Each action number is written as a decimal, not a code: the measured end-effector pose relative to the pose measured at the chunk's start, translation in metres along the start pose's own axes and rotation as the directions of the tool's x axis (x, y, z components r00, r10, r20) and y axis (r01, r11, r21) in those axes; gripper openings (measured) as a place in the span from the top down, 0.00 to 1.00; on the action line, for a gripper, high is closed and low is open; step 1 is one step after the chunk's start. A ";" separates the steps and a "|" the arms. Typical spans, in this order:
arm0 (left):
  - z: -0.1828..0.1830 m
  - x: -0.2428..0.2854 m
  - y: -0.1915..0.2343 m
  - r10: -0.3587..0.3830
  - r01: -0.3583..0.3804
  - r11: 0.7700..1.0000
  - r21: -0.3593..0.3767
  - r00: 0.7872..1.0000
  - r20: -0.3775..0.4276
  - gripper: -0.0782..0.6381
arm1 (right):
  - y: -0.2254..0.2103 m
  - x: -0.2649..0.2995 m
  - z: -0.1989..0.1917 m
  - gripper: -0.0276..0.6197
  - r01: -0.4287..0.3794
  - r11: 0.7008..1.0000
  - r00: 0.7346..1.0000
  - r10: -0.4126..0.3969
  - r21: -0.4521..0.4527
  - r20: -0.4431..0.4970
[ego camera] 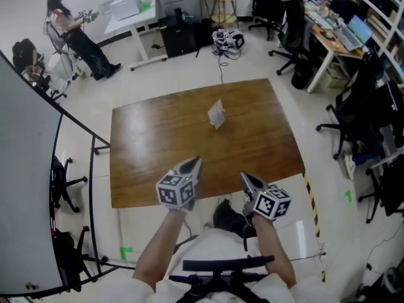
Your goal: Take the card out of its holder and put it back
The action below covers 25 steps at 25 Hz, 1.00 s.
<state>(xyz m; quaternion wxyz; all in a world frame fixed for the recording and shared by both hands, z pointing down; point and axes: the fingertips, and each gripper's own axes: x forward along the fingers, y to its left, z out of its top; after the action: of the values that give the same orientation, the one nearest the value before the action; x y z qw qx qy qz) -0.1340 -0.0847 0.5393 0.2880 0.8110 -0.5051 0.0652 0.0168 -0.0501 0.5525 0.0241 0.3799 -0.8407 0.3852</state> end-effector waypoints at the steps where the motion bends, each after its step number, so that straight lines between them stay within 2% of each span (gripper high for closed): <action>1: 0.004 0.009 0.005 0.001 -0.001 1.000 0.007 1.000 -0.007 0.89 | -0.002 0.007 0.008 0.96 -0.003 1.000 1.000 0.003 -0.003 0.004; 11: 0.035 0.086 0.041 0.023 -0.022 0.999 0.032 0.999 -0.043 0.89 | -0.031 0.067 0.067 0.96 -0.038 0.999 0.999 0.038 0.001 0.013; 17: 0.038 0.122 0.067 0.060 -0.056 0.997 0.049 0.994 -0.093 0.88 | -0.039 0.090 0.082 0.95 -0.052 0.999 0.999 0.052 0.007 0.001; 20: 0.037 0.142 0.078 0.070 -0.063 0.996 0.056 0.990 -0.124 0.74 | -0.051 0.096 0.084 0.96 -0.050 0.999 0.999 0.050 0.022 -0.001; 23: 0.038 0.160 0.085 0.081 -0.069 0.994 0.086 0.987 -0.141 0.73 | -0.062 0.100 0.090 0.95 -0.043 0.999 0.999 0.043 0.033 0.002; 25: 0.038 0.172 0.089 0.086 -0.072 0.992 0.100 0.985 -0.147 0.68 | -0.069 0.102 0.094 0.95 -0.040 0.998 0.999 0.040 0.039 0.006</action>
<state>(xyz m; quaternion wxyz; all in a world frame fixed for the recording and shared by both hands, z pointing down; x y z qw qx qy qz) -0.1351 -0.2680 0.6119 0.2839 0.7957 -0.5100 0.1616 0.0135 -0.2046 0.5642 0.0068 0.3643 -0.8404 0.4012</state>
